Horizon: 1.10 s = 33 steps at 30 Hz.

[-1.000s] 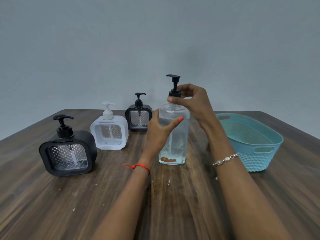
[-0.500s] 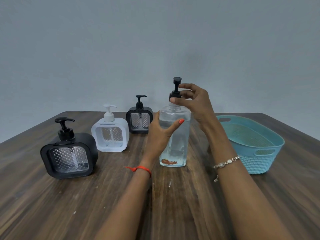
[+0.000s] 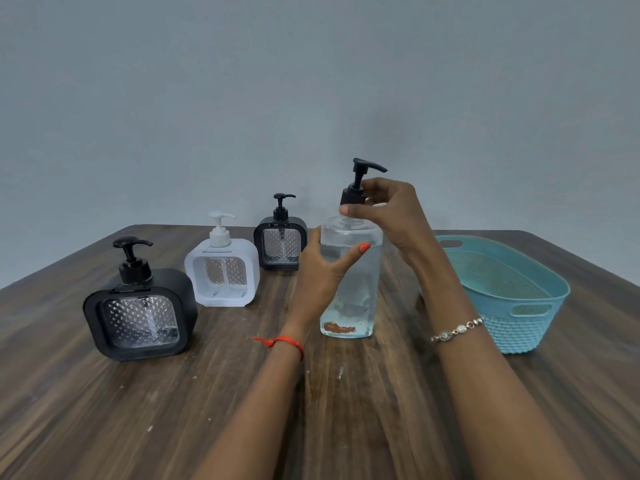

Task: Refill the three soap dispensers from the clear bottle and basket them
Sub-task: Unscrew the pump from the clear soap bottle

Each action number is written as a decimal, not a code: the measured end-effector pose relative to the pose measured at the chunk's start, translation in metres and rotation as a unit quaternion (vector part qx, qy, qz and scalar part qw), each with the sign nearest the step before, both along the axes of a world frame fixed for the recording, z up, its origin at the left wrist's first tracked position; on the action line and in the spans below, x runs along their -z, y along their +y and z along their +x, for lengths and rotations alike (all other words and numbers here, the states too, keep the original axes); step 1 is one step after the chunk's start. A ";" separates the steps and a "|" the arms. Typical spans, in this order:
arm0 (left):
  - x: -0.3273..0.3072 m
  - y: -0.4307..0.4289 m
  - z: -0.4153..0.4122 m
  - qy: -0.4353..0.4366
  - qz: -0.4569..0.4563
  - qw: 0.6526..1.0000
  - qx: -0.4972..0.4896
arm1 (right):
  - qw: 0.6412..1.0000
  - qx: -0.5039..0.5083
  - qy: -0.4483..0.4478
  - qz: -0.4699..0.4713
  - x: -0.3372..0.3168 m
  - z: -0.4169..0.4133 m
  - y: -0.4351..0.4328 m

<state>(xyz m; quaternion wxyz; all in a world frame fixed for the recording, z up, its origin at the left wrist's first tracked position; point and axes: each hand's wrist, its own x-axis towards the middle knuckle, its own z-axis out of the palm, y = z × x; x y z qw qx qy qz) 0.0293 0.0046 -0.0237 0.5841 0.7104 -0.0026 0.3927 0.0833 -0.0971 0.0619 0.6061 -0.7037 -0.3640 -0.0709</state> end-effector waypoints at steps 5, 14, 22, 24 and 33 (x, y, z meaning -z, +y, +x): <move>0.001 0.000 0.001 -0.001 -0.004 1.000 0.004 | 1.000 -0.009 0.004 -0.013 -0.002 -0.002 0.000; 0.002 0.002 0.004 -0.007 -0.009 1.000 0.005 | 1.000 -0.003 0.009 0.000 -0.007 -0.006 0.001; 0.003 -0.004 -0.004 -0.018 -0.025 0.999 0.016 | 0.999 0.028 0.026 0.003 0.001 -0.022 0.003; 0.002 -0.002 -0.002 -0.011 -0.022 1.000 0.018 | 0.998 0.053 0.027 0.003 -0.001 -0.019 0.003; 0.000 0.002 0.002 0.017 -0.005 1.000 0.024 | 0.997 0.055 -0.004 0.059 -0.031 -0.027 -0.006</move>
